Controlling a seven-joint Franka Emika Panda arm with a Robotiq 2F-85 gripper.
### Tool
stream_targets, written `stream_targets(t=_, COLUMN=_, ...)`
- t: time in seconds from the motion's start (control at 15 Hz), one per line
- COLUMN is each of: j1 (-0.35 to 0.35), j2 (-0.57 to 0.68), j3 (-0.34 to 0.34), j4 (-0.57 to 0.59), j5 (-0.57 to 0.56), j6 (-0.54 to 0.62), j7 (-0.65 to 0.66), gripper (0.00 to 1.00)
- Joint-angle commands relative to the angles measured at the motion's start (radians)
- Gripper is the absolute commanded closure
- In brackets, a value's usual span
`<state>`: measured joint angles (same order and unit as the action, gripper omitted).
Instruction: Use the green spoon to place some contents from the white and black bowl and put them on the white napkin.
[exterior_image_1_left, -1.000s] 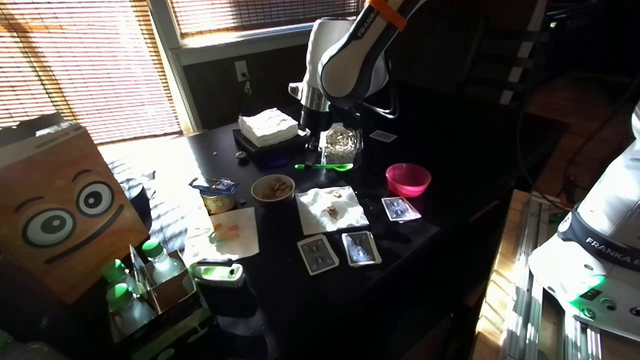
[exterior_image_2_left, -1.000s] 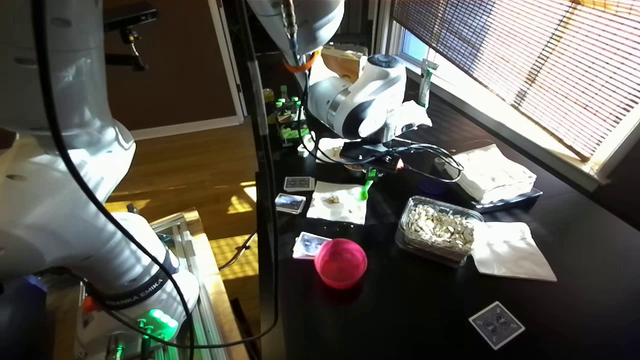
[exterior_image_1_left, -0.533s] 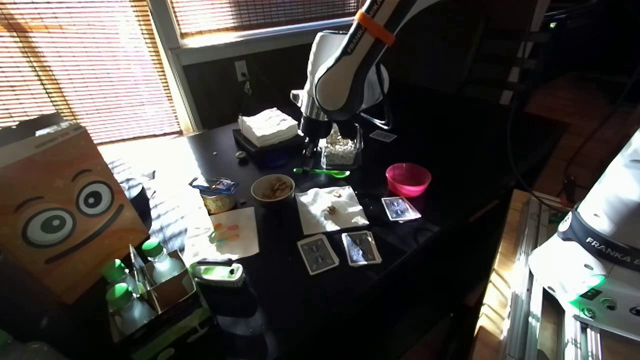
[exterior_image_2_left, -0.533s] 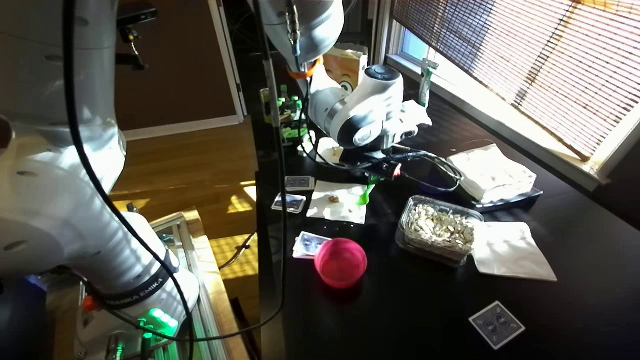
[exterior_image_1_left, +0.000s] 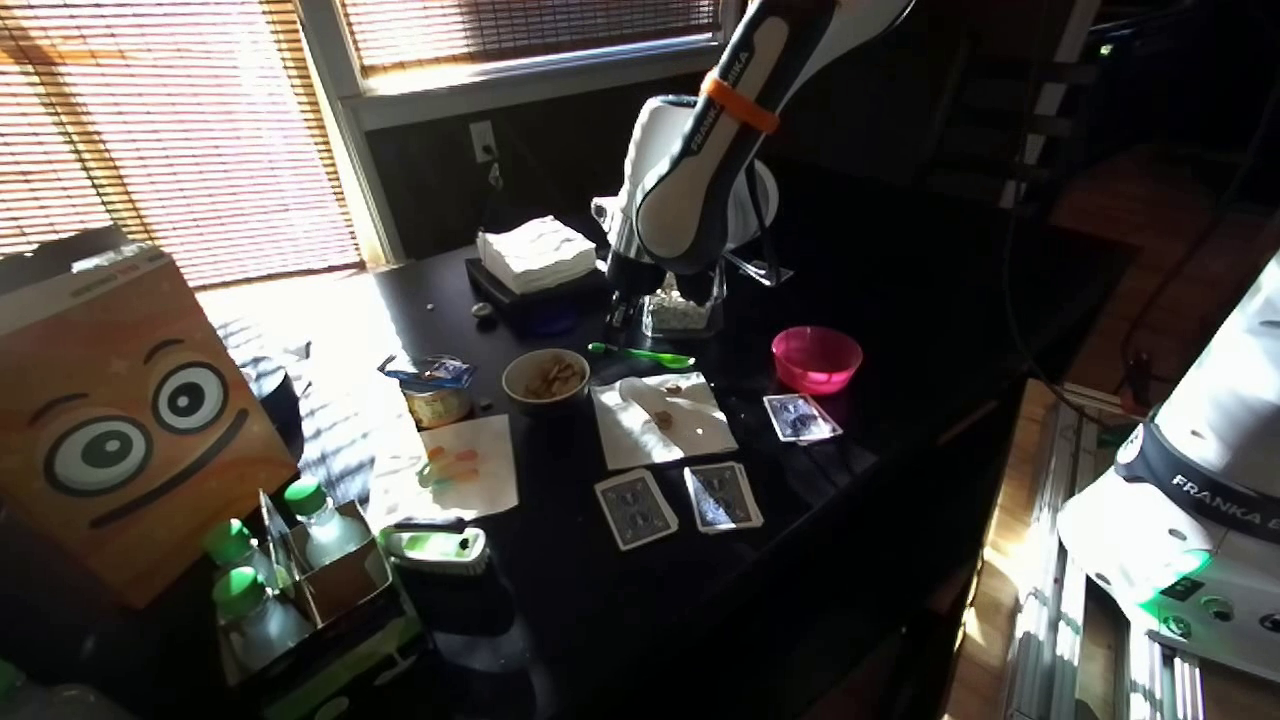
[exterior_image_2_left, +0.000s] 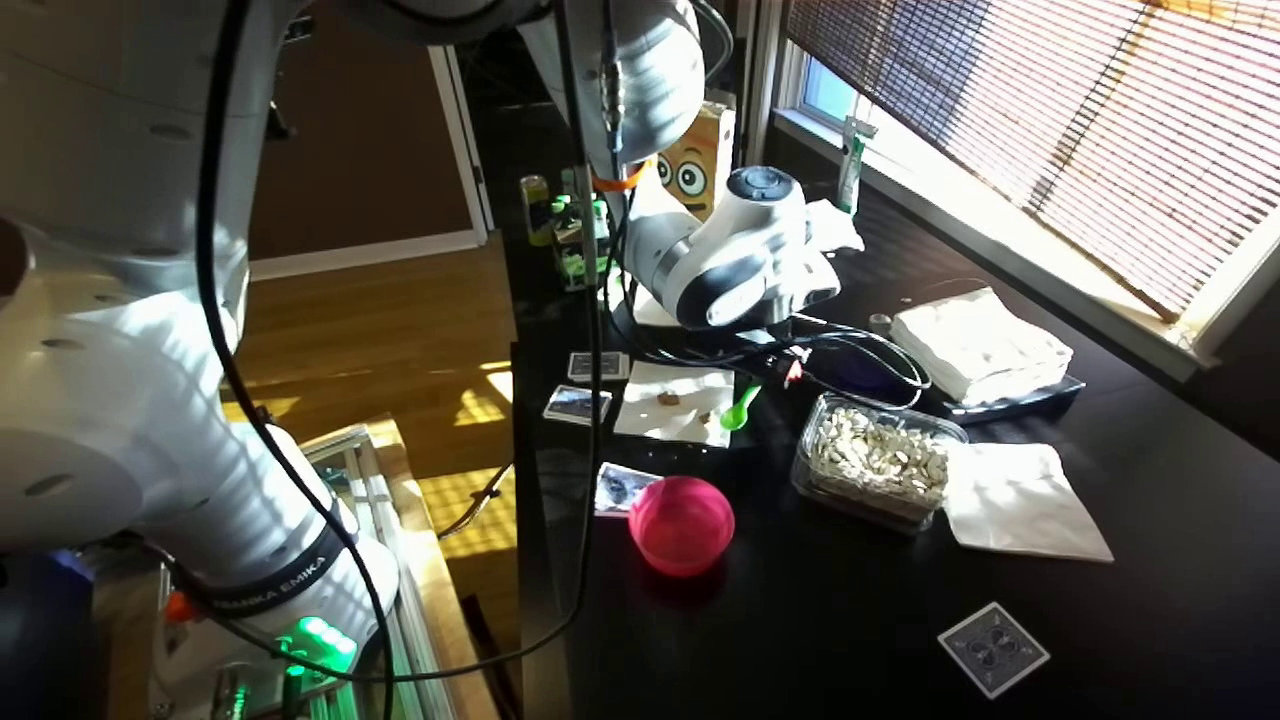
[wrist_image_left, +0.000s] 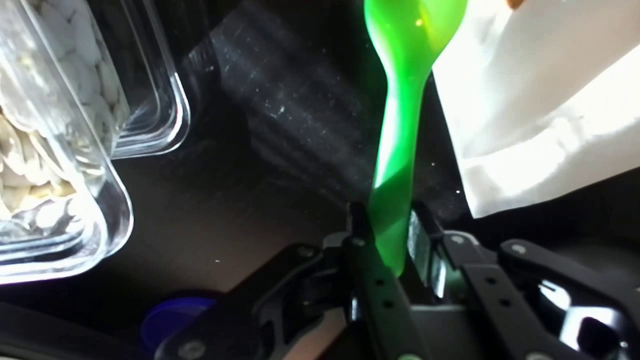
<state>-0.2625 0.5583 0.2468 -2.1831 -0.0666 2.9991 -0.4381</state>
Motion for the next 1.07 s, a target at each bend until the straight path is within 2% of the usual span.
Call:
stream_targets(t=0.0, j1=0.029, j2=0.037, j3=-0.027, j4=0.038, j5=-0.014, j6=0.031, j7=0.028, gripper=0.94)
stream_targets(t=0.73, j1=0.069, j2=0.101, j3=-0.065, j4=0.112, j5=-0.022, j6=0.031, j7=0.061, gripper=0.93)
stream_targets(t=0.8, j1=0.080, j2=0.101, j3=-0.076, j4=0.116, j5=-0.023, j6=0.024, j7=0.070, gripper=0.57)
stream_targets(t=1.0, j1=0.085, j2=0.080, j3=-0.072, j4=0.111, j5=-0.004, j6=0.012, j7=0.103, gripper=0.38)
